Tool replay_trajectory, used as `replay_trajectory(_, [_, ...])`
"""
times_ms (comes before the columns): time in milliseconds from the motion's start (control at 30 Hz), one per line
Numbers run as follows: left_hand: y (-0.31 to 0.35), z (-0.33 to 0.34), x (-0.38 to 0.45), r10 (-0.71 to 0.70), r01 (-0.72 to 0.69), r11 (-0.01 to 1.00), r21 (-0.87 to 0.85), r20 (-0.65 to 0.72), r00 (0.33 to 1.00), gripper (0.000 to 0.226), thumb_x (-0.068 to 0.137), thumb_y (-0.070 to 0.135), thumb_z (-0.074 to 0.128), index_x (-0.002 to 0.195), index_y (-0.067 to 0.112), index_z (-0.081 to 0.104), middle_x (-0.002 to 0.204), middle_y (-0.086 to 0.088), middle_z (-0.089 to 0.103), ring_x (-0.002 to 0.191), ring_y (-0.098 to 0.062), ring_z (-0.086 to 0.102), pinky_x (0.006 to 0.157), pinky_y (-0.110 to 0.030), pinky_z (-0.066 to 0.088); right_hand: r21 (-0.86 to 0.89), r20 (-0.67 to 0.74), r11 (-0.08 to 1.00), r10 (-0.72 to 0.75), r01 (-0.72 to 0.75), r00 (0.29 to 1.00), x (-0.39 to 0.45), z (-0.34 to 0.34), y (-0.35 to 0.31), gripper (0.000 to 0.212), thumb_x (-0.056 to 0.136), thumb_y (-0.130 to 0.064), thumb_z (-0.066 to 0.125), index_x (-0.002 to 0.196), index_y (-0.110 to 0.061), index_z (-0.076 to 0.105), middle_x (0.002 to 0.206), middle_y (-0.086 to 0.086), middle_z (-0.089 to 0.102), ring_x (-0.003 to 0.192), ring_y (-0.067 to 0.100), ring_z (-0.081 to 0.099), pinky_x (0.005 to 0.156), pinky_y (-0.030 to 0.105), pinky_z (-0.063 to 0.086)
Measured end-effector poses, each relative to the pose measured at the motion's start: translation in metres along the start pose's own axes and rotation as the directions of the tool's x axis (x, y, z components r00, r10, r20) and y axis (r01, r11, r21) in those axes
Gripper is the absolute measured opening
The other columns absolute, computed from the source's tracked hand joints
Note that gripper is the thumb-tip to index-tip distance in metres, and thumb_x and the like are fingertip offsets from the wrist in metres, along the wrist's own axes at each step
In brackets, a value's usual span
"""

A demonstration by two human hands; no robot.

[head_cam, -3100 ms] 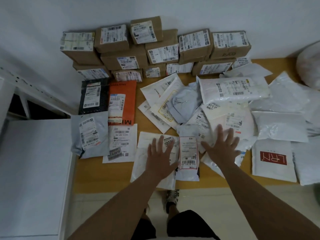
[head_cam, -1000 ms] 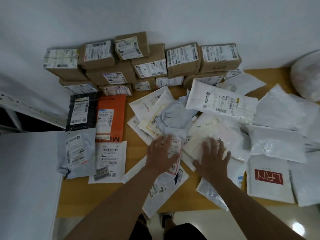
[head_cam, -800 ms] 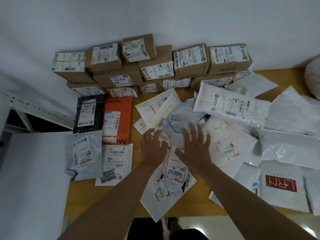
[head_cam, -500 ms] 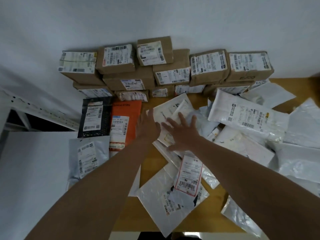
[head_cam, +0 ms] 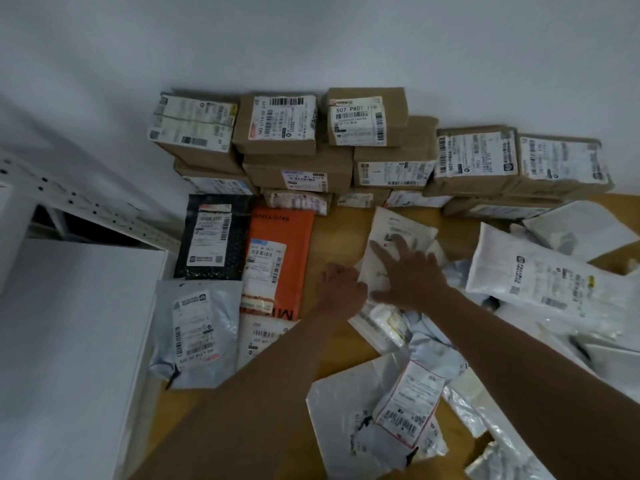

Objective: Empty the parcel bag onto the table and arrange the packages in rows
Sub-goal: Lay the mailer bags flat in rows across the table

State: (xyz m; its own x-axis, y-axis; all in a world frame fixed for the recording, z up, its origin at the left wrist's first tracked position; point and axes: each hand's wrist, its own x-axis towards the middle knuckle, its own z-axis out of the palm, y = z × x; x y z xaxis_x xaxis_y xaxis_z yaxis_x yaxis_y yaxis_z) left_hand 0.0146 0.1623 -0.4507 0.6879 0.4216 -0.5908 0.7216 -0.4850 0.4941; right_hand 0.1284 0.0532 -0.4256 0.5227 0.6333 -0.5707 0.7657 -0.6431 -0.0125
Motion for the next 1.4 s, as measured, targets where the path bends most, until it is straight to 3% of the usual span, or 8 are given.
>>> replay_trajectory(167, [-0.015, 0.019, -0.016, 0.152, -0.141, 0.965, 0.221, -0.032, 0.988, 0.051, 0.087, 0.028, 0.061, 0.136, 0.024, 0.046, 0.142, -0.005, 0.029, 0.125, -0.029, 0.033, 0.104, -0.039, 0.03, -0.014, 0.147, 0.997, -0.076, 0.079, 0.986, 0.003, 0.009, -0.006, 0.11, 0.073, -0.076, 0.062, 0.15, -0.048, -0.011, 0.155, -0.001, -0.039, 0.143, 0.046, -0.024, 0.109, 0.071, 0.019])
replay_trajectory(333, [-0.007, 0.016, -0.016, 0.023, -0.014, 0.982, 0.187, -0.044, 0.999, 0.065, 0.085, 0.022, 0.067, 0.138, 0.021, 0.031, 0.127, -0.01, 0.039, 0.116, -0.029, 0.04, 0.1, -0.038, 0.035, 0.003, 0.063, 0.998, 0.057, -0.058, 0.996, -0.003, 0.015, 0.0, 0.087, 0.083, -0.069, 0.054, 0.151, -0.033, 0.015, 0.162, 0.005, -0.018, 0.146, 0.047, -0.011, 0.108, 0.07, 0.019])
replay_trajectory(500, [0.005, 0.0, -0.015, -0.069, 0.071, 0.99, 0.125, -0.024, 0.997, 0.077, 0.085, 0.009, 0.06, 0.145, 0.029, 0.015, 0.118, -0.013, 0.049, 0.11, -0.03, 0.05, 0.09, -0.04, 0.047, -0.101, 0.019, 0.982, 0.163, -0.161, 0.986, -0.014, 0.021, 0.005, 0.094, 0.084, -0.076, 0.035, 0.152, -0.012, 0.022, 0.163, 0.015, -0.002, 0.148, 0.039, -0.016, 0.112, 0.068, -0.008])
replay_trajectory(667, [-0.01, -0.014, -0.018, -0.051, 0.117, 0.964, 0.24, -0.263, 0.963, 0.084, 0.088, 0.021, 0.06, 0.149, 0.036, 0.004, 0.142, -0.015, 0.024, 0.129, -0.036, 0.033, 0.107, -0.045, 0.038, -0.139, -0.089, 0.978, 0.144, -0.156, 0.986, -0.02, 0.015, 0.006, 0.089, 0.09, -0.068, 0.035, 0.153, -0.006, 0.023, 0.163, 0.016, 0.002, 0.15, 0.035, -0.01, 0.113, 0.06, -0.014])
replay_trajectory(833, [-0.024, -0.01, -0.035, 0.178, 0.005, 0.894, 0.447, -0.366, 0.913, 0.069, 0.08, 0.022, 0.061, 0.144, 0.025, 0.035, 0.138, -0.012, 0.037, 0.125, -0.034, 0.039, 0.106, -0.045, 0.033, -0.098, -0.12, 0.95, -0.307, 0.296, 0.944, -0.023, 0.033, -0.017, 0.077, 0.082, -0.054, 0.061, 0.149, -0.023, 0.037, 0.159, 0.011, 0.028, 0.146, 0.04, 0.023, 0.115, 0.055, 0.022])
replay_trajectory(933, [-0.038, -0.004, -0.044, 0.177, 0.016, 0.878, 0.478, -0.355, 0.918, 0.065, 0.075, 0.031, 0.069, 0.135, 0.024, 0.045, 0.136, -0.012, 0.04, 0.125, -0.036, 0.042, 0.103, -0.05, 0.037, -0.074, -0.032, 0.957, -0.284, 0.281, 0.958, -0.02, 0.047, -0.029, 0.088, 0.058, -0.063, 0.077, 0.135, -0.028, 0.055, 0.147, 0.014, 0.047, 0.126, 0.045, 0.05, 0.098, 0.058, 0.044])
replay_trajectory(1067, [-0.061, -0.023, -0.038, -0.093, 0.225, 0.894, 0.387, -0.329, 0.94, 0.077, 0.091, 0.057, 0.042, 0.152, 0.033, 0.001, 0.16, -0.012, -0.008, 0.146, -0.044, -0.008, 0.117, -0.057, 0.002, -0.026, -0.079, 0.992, -0.127, 0.125, 0.989, -0.006, 0.044, -0.054, 0.093, 0.08, -0.072, 0.055, 0.155, -0.032, 0.015, 0.163, 0.014, 0.005, 0.138, 0.041, 0.026, 0.111, 0.052, 0.022])
replay_trajectory(1400, [-0.084, -0.056, -0.017, -0.16, 0.2, 0.964, 0.175, -0.22, 0.962, 0.069, 0.093, 0.052, 0.041, 0.152, 0.037, 0.008, 0.162, -0.007, 0.003, 0.145, -0.042, 0.008, 0.115, -0.057, 0.023, 0.091, -0.051, 0.992, -0.086, 0.091, 0.995, 0.031, 0.035, -0.09, 0.097, 0.087, -0.075, 0.038, 0.156, -0.027, -0.01, 0.16, 0.011, -0.025, 0.146, 0.043, -0.018, 0.118, 0.058, 0.004])
